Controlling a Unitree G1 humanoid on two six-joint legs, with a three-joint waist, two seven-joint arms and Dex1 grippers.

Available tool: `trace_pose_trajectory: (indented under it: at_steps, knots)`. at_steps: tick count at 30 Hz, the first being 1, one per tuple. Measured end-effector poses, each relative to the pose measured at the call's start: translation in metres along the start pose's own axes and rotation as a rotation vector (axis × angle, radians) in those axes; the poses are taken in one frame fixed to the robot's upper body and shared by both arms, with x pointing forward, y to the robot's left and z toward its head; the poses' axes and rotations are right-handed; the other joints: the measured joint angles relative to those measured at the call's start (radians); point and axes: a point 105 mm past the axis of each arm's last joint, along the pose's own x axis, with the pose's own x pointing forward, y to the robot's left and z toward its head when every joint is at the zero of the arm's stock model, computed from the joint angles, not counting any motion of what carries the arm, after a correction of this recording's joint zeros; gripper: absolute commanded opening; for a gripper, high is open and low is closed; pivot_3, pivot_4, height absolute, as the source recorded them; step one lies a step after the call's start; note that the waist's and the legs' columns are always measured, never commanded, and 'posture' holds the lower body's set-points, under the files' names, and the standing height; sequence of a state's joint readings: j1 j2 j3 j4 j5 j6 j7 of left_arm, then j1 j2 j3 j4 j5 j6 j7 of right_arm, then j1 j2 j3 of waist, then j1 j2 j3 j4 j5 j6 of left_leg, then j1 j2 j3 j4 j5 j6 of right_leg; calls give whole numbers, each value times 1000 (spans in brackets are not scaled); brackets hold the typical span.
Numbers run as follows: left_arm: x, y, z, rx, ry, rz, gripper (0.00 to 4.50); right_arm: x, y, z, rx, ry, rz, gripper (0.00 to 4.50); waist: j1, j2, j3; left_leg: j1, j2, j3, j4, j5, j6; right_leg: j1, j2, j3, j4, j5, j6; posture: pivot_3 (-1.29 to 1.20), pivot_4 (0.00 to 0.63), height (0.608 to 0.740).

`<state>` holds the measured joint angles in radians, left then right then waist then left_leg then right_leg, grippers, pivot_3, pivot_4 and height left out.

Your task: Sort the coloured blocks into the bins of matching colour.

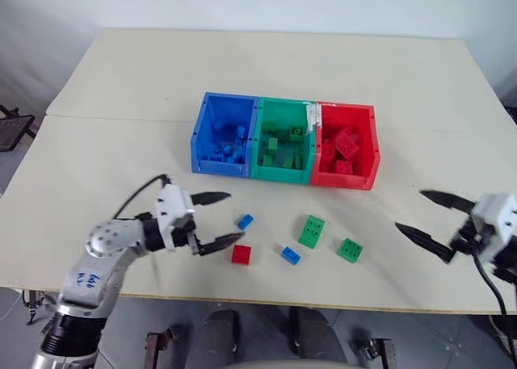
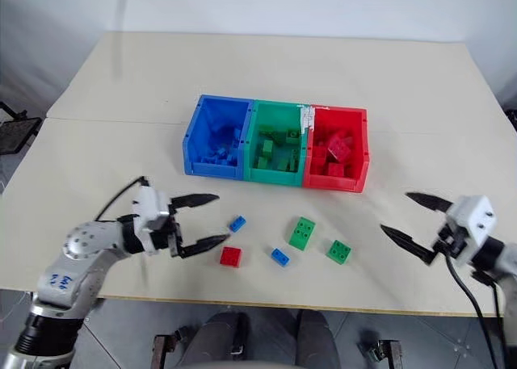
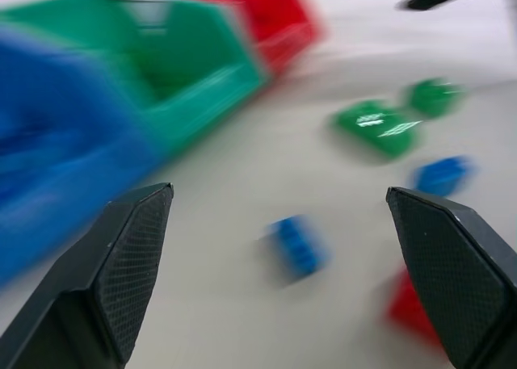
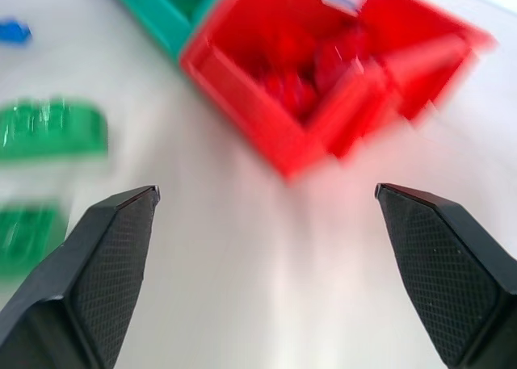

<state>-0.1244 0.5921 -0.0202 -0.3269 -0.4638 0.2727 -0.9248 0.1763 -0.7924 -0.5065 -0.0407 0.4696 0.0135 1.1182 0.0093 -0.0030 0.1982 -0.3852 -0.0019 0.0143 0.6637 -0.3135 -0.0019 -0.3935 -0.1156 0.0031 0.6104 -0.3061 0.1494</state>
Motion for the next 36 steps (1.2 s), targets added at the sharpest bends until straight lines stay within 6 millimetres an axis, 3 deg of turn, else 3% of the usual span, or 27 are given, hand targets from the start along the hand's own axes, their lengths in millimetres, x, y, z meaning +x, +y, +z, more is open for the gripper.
trace_pose_trajectory:
  at_steps: [3, 8, 12, 19, 24, 28, 34, 36]
  knots:
    - [13, -17, -4, 17, 21, -125, 4472, -26, -1, -14, 1, 82, -40, 4500, -5, 0, 0, 2, -2, 2, 0, 0, 0, 1, 0, 1, -3, 0, 0, 0, 150, 740]
    - [17, -14, -2, 88, 39, -166, 4472, -31, 5, -19, 17, 103, -12, 4500, -23, 0, 0, 16, 0, 4, -1, -2, 4, 10, 2, 4, 0, 0, -1, 0, 150, 740]
    - [10, -9, -1, 101, 48, -139, 4472, -1, 26, -13, 16, 73, 166, 4500, -36, 0, 0, 19, 4, 1, -1, -2, 4, 15, 1, 3, 0, 1, -2, 0, 150, 740]
    - [-26, -2, -15, 81, 90, -8, 4472, 61, 55, 6, 21, 38, 458, 4500, -36, 0, 0, 15, 4, -2, -1, -2, 3, 11, -1, 1, -1, 0, -3, 0, 150, 740]
    - [-44, -3, -21, 75, 120, 37, 4472, 78, 71, -11, 50, 102, 531, 4500, -8, 0, 0, 13, 3, -4, -1, -4, 0, 10, -2, -1, -4, -1, -5, 0, 150, 740]
    - [-49, -6, -20, 75, 126, 52, 4500, 81, 77, -15, 39, 90, 542, 3637, -12, 0, 0, 12, 3, -2, -1, -7, 1, 11, -2, -1, -7, -1, -5, 0, 150, 740]
    - [-52, -5, -18, 83, 124, 74, 4500, 81, 79, -17, 27, 73, 538, 1574, -13, -1, 0, 13, 3, -1, -1, -7, 1, 11, -1, -2, -8, -1, -5, 0, 150, 740]
    - [-52, -5, -18, 81, 122, 76, 4500, 82, 77, -17, 20, 62, 531, 1515, -13, -1, 0, 13, 3, -1, -1, -7, 1, 12, -1, -2, -8, -1, -5, 0, 150, 740]
